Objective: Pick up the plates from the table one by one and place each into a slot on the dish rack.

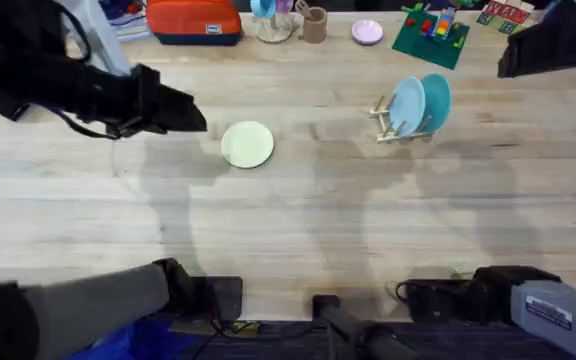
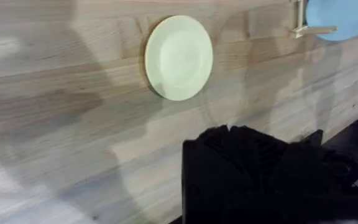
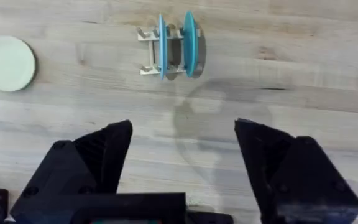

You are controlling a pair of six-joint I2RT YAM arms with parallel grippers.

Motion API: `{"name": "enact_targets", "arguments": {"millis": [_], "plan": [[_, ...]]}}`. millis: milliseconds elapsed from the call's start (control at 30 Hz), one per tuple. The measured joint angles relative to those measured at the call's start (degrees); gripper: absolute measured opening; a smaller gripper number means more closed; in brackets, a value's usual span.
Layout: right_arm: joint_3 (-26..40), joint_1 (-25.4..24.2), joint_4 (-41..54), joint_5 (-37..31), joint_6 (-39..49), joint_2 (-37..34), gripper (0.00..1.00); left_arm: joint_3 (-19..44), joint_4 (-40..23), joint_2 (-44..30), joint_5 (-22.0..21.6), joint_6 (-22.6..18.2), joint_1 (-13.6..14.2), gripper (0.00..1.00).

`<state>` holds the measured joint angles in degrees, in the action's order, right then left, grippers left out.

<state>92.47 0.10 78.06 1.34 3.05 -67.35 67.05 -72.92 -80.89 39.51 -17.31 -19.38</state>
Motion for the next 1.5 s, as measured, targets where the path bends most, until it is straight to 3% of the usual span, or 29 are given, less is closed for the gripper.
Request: {"name": "enact_targets", "arguments": {"millis": [433,733,1000,1133,1500], "plan": [[0.0,0.0,0.0,0.0,0.0,0.0,0.993,-1.4,7.2,-13.3,0.4,-0.8,0.0,0.040],[0.0,0.0,0.0,0.0,0.0,0.0,0.993,-1.4,13.3,-20.7,0.4,-1.4,2.3,0.041],[0.0,0.0,0.0,0.0,0.0,0.0,0.993,-1.4,17.3,-26.8,0.6,-1.4,2.4,0.041],[0.0,0.0,0.0,0.0,0.0,0.0,0.994,-1.3,18.5,-30.1,2.9,-0.9,2.6,0.041],[0.0,0.0,0.0,0.0,0.0,0.0,0.993,-0.9,19.2,-31.3,4.6,0.7,3.5,0.040]]}}
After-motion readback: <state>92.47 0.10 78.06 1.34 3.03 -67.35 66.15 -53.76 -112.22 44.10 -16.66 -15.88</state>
